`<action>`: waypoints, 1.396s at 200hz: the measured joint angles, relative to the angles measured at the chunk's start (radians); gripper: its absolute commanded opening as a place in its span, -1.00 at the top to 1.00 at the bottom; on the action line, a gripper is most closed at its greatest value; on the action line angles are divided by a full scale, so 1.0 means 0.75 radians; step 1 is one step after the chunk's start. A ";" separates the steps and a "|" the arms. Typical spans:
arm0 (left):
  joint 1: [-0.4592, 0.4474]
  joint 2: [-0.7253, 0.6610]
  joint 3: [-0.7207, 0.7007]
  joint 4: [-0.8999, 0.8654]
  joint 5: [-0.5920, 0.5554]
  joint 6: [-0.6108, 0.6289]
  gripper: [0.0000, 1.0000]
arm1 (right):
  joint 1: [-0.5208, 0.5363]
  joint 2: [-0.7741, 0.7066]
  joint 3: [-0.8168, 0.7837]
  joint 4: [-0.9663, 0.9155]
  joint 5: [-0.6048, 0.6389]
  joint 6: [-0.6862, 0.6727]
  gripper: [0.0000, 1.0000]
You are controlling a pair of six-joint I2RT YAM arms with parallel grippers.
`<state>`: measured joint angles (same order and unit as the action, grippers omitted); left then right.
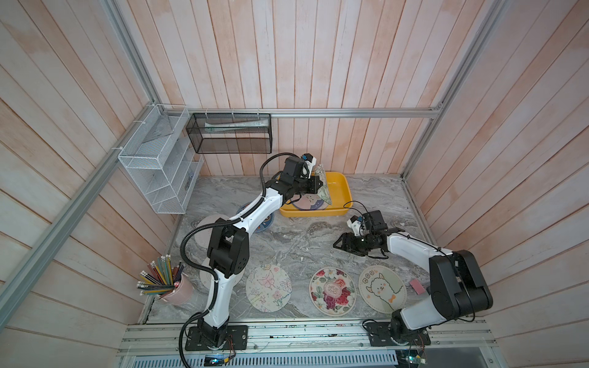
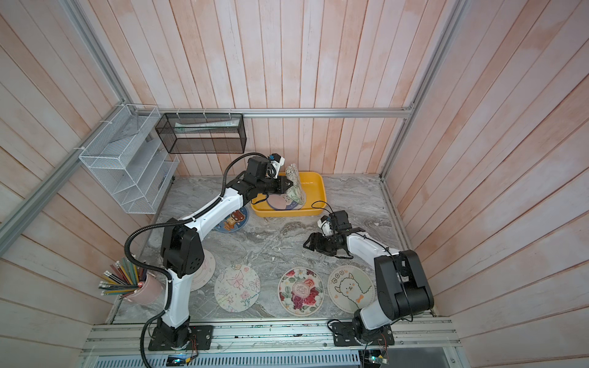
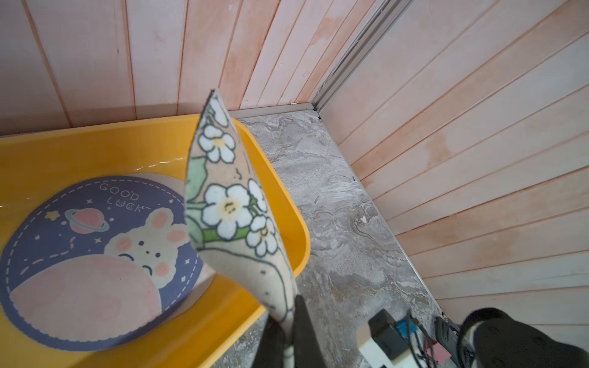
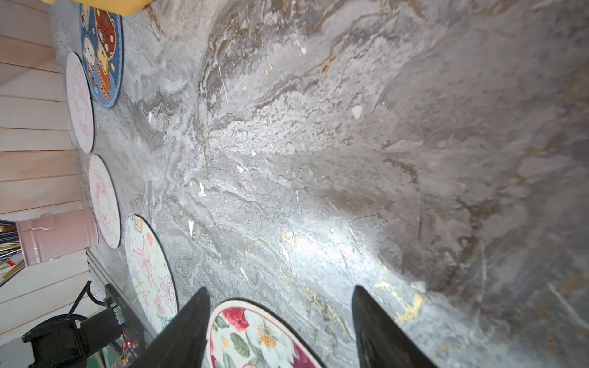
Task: Put the coasters into the storage box
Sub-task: Place the coaster in the storage box.
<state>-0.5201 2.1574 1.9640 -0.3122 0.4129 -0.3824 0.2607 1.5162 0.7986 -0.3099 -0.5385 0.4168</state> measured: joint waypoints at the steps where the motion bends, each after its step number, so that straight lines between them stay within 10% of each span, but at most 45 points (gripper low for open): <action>1: 0.001 0.002 0.000 0.002 0.001 -0.001 1.00 | 0.000 -0.001 0.000 0.000 0.000 0.001 -0.42; 104: 0.124 0.325 0.086 0.037 -0.095 0.038 1.00 | -0.001 -0.047 -0.004 -0.005 -0.003 0.005 -0.44; 128: 0.123 0.325 0.090 0.002 -0.188 0.054 0.42 | -0.001 -0.050 -0.011 -0.005 -0.003 0.008 -0.45; 175: 0.123 0.322 0.089 -0.045 -0.322 0.079 0.05 | -0.001 -0.050 -0.019 -0.006 -0.003 0.013 -0.45; 279: 0.112 0.226 -0.004 -0.044 -0.376 0.080 -0.25 | -0.001 -0.050 -0.019 -0.007 -0.002 0.015 -0.45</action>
<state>-0.4362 2.3268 1.9614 -0.3454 0.1307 -0.3222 0.2600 1.4788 0.7841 -0.3149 -0.5400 0.4282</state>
